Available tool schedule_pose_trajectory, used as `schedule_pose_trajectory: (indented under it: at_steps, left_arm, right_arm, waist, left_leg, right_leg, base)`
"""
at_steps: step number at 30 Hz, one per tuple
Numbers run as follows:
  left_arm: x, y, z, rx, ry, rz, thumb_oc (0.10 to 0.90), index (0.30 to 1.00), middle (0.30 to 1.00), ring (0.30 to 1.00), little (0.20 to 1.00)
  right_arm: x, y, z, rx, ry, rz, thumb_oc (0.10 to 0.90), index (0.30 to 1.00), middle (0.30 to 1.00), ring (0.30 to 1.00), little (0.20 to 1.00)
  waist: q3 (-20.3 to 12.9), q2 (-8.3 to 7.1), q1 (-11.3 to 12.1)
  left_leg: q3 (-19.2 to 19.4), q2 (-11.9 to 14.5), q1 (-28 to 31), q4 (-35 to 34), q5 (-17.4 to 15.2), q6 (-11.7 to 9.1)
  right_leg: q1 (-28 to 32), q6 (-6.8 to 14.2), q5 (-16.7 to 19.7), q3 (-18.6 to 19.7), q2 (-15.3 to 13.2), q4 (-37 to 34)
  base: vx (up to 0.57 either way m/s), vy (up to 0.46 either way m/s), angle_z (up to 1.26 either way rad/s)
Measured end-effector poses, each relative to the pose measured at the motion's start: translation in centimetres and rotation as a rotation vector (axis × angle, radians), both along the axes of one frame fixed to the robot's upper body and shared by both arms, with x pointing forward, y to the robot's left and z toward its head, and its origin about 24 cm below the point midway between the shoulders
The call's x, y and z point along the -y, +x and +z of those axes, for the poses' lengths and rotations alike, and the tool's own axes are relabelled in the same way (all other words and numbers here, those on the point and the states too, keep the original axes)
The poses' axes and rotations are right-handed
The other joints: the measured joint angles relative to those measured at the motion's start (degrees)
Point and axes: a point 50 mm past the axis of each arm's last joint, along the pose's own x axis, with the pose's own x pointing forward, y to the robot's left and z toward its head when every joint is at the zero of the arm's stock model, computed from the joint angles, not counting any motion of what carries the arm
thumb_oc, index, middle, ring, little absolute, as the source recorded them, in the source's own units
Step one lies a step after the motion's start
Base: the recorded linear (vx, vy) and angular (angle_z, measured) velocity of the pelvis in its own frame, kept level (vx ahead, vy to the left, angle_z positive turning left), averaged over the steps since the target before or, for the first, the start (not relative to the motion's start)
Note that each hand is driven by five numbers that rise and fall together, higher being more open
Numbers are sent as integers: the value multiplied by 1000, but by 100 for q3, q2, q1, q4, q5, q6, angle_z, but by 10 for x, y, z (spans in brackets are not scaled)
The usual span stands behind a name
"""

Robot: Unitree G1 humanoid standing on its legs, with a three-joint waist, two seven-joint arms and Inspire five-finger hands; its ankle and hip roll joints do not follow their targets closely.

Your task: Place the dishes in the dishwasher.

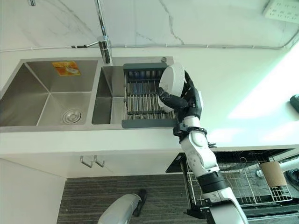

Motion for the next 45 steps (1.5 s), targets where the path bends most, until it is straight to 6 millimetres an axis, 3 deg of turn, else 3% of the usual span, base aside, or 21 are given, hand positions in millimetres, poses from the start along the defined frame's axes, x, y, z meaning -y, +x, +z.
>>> schedule_pose_trajectory:
  at_steps: [1,3,12,15,22,29,32,34,35,37,38,41,45]
  left_arm:
    - [0,0,0,0,0,0,800,900,900,900,900]
    - [0,0,0,0,1,-1,800,900,900,900,900]
    - [-8,1,2,3,23,-3,800,900,900,900,900]
    - [-10,4,3,14,28,-6,800,900,900,900,900]
    - [-10,7,4,21,34,-28,800,900,900,900,900]
    - [-11,5,4,20,40,-30,800,900,900,900,900]
    - [-11,7,4,28,42,-35,800,900,900,900,900]
    - [-11,8,4,32,42,-35,800,900,900,900,900]
    - [-10,8,4,32,41,-32,800,900,900,900,900]
    - [-6,1,2,26,44,-15,800,900,900,900,900]
    - [-3,-1,1,21,37,-12,800,900,900,900,900]
    - [3,-5,-1,24,37,3,800,900,900,900,900]
    - [1,-29,-2,-29,42,38,800,900,900,900,900]
  right_arm:
    - [0,1,-1,-9,-4,-3,598,596,596,596,596]
    - [2,5,-4,-42,-14,-15,400,300,300,300,300]
    - [7,9,-6,-95,-121,-131,400,300,300,300,300]
    - [9,10,-5,-94,-299,-192,400,300,300,300,300]
    - [15,9,-2,-67,-389,-286,400,300,300,300,300]
    - [10,-7,26,222,-246,-334,400,300,300,300,300]
    - [3,-24,43,403,-128,-304,400,300,300,300,300]
    - [0,-45,59,566,-46,-287,400,300,300,300,300]
    - [4,-62,66,664,6,-294,400,300,300,300,300]
    - [21,-87,60,721,42,-324,400,300,300,300,300]
    - [30,-93,57,729,52,-367,400,300,300,300,300]
    - [75,-117,32,636,-8,-578,400,300,300,300,300]
    - [131,-152,8,501,-107,-872,400,300,300,300,300]
  waist:
    - [0,0,-1]
    - [0,-1,2]
    - [0,-23,5]
    - [3,-32,49]
    - [-9,-112,87]
    - [-10,-120,-124]
    - [-12,-120,-251]
    - [-16,-122,-431]
    - [-79,-147,-672]
    - [-184,-184,-767]
    - [-207,-180,-1050]
    - [-449,-163,-1465]
    - [-536,-109,-1979]
  left_leg:
    - [-7,0,1,1,2,-2]
    - [-16,0,2,5,7,-4]
    - [-33,5,17,-3,42,0]
    - [-36,9,21,-22,76,8]
    - [-19,21,63,-48,100,-20]
    - [180,101,130,-167,169,-12]
    - [314,206,218,-241,175,-17]
    - [467,309,298,-278,176,-19]
    - [574,388,334,-324,189,-37]
    - [859,540,423,-390,205,-12]
    - [952,625,469,-375,164,-69]
    - [1241,856,516,-457,169,-139]
    - [1450,1137,641,-634,305,-320]
  right_leg:
    - [3,1,0,-3,3,8]
    - [4,0,0,-13,4,21]
    - [10,2,1,-33,9,52]
    - [12,-13,-7,-62,8,66]
    - [12,-12,2,-52,-15,118]
    - [-54,-15,46,28,-89,161]
    - [-65,-28,101,79,-95,143]
    - [-100,-9,136,230,-70,157]
    - [-150,-24,151,321,-52,160]
    - [-245,-31,224,584,-23,169]
    - [-258,-27,263,675,13,151]
    - [-436,-89,325,897,88,165]
    - [-641,-265,464,1184,289,158]
  base:
    - [0,0,0]
    - [0,0,0]
    - [0,0,0]
    - [-42,-21,4]
    - [-65,-33,-2]
    - [-121,-42,-14]
    - [-93,-54,-32]
    - [-104,-60,-46]
    - [-121,-66,-75]
    - [-99,-76,-82]
    - [-85,-92,-65]
    - [-67,-101,-65]
    - [-35,-107,-64]
